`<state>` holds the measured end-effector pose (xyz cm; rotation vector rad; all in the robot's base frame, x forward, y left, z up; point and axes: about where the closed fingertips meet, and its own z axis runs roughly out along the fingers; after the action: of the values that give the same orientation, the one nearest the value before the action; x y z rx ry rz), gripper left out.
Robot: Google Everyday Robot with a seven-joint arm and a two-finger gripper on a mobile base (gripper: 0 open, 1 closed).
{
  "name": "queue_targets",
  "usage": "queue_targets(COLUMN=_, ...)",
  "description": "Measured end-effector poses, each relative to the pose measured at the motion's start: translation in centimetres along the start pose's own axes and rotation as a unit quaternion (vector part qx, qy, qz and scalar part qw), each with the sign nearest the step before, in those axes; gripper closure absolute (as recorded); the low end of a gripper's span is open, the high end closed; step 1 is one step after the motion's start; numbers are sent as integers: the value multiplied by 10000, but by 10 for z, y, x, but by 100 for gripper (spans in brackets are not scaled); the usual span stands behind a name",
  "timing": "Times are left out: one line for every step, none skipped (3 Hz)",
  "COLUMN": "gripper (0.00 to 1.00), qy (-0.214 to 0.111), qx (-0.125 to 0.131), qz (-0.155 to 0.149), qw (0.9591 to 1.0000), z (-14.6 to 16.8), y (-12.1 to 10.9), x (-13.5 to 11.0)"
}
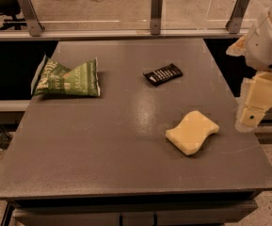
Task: Pick sponge
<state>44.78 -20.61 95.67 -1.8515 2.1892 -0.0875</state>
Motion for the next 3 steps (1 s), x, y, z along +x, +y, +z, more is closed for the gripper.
queue_targets(gripper=0, qy=-106, qx=-431, qz=-767, qw=9961, z=38, y=6, x=-16)
queue_targets(gripper=0, qy=-349, qx=-831, qz=-1681, qw=9816, z=77, y=21, x=-33)
queue_targets(gripper=18, qy=-631, qx=-1130, qz=-2197, qw=9669, z=109, y=38, x=-42)
